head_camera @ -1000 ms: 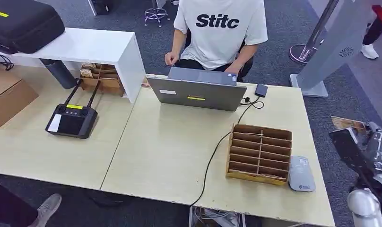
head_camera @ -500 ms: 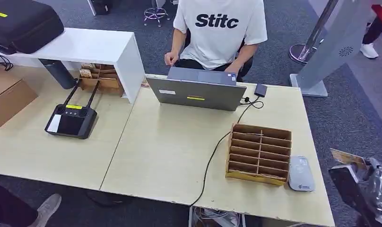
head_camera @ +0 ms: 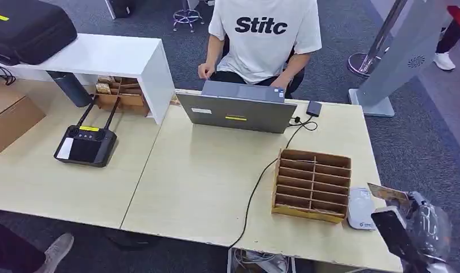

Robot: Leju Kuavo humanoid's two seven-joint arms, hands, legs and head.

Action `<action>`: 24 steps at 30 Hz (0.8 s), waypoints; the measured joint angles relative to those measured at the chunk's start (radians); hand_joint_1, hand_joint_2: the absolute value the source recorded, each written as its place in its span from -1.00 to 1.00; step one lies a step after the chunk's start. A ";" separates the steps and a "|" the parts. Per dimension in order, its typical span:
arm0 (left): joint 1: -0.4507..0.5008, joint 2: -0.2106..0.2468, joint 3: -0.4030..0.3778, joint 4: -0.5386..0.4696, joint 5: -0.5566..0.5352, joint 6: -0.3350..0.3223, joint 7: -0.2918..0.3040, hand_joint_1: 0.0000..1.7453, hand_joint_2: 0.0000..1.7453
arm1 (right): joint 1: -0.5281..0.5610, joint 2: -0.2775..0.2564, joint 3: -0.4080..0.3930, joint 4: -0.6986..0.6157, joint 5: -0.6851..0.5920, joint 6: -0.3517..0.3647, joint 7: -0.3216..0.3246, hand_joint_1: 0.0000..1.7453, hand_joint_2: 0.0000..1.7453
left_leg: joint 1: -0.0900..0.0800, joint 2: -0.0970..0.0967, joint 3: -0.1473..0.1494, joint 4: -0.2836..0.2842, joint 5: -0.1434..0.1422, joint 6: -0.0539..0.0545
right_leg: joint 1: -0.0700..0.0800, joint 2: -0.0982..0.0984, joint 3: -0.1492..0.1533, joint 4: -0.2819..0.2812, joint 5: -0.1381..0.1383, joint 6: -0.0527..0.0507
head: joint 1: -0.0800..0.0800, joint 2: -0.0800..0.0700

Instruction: Pass the card to the sensor for recognition and then transmit it.

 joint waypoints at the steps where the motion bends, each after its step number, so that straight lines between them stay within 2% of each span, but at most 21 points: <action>1: 0.000 0.000 0.000 0.000 -0.002 -0.002 0.000 -1.00 1.00 | 0.000 0.001 0.007 0.002 0.000 0.000 0.000 1.00 1.00 | 0.000 0.000 0.000 0.000 0.000 0.000 | 0.000 0.000 0.000 0.000 0.000 0.000 | 0.000 0.000; 17: 0.000 0.000 0.000 0.000 -0.006 -0.008 -0.002 -1.00 1.00 | 0.000 0.004 0.037 0.011 -0.006 0.010 0.006 1.00 1.00 | 0.000 0.000 0.000 0.000 0.000 0.000 | 0.000 0.000 0.000 0.000 0.000 0.000 | 0.000 0.000; 18: -0.001 0.000 0.000 0.000 -0.016 -0.016 -0.007 -1.00 1.00 | -0.005 0.004 0.045 0.023 -0.006 0.027 0.026 1.00 1.00 | 0.000 0.000 0.000 0.000 0.000 0.000 | 0.000 0.000 0.000 0.000 0.000 0.000 | 0.000 0.000; 19: -0.012 0.000 0.013 0.000 -0.059 -0.044 -0.033 -1.00 1.00 | -0.038 0.003 0.058 0.100 -0.034 0.043 0.062 1.00 1.00 | 0.000 0.000 0.000 0.000 0.000 0.000 | 0.000 0.000 0.000 0.000 0.000 0.000 | 0.000 0.000; 24: -0.018 0.000 0.029 0.000 -0.079 -0.054 -0.049 -1.00 1.00 | -0.058 0.000 0.057 0.158 -0.058 0.043 0.066 1.00 1.00 | 0.000 0.000 0.000 0.000 0.000 0.000 | 0.000 0.000 0.000 0.000 0.000 0.000 | 0.000 0.000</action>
